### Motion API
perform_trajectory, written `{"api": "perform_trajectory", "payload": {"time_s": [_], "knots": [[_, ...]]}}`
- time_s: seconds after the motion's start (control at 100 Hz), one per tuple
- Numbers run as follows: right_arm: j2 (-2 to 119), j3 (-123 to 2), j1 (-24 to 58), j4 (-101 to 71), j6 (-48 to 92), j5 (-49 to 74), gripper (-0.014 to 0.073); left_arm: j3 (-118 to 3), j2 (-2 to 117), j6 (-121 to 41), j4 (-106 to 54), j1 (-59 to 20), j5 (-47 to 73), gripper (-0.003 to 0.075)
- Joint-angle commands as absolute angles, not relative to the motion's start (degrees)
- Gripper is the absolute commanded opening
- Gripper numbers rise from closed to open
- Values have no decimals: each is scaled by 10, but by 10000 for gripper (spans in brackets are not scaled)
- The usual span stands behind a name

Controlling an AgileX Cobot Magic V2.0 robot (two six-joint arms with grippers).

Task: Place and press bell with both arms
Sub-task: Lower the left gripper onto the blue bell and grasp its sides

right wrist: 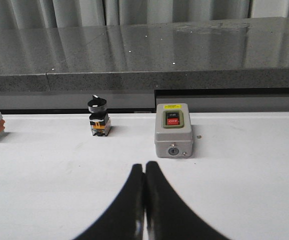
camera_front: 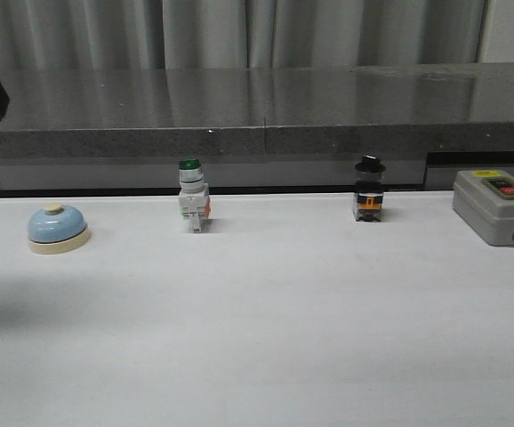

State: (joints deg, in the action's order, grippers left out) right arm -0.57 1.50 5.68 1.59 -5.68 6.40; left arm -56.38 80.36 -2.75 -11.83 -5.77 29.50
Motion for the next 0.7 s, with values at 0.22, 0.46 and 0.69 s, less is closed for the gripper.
{"api": "perform_trajectory", "payload": {"time_s": [0.22,0.46,0.69], "knots": [[-16,7,56,21,-55,19,-60,-682,919,-45,-107,-85,268,639],[-16,7,56,21,-55,19,-60,-759,1016,-47,-94,-85,293,639],[-16,7,56,21,-55,19,-60,-794,1080,-47,-94,-85,296,639]]}}
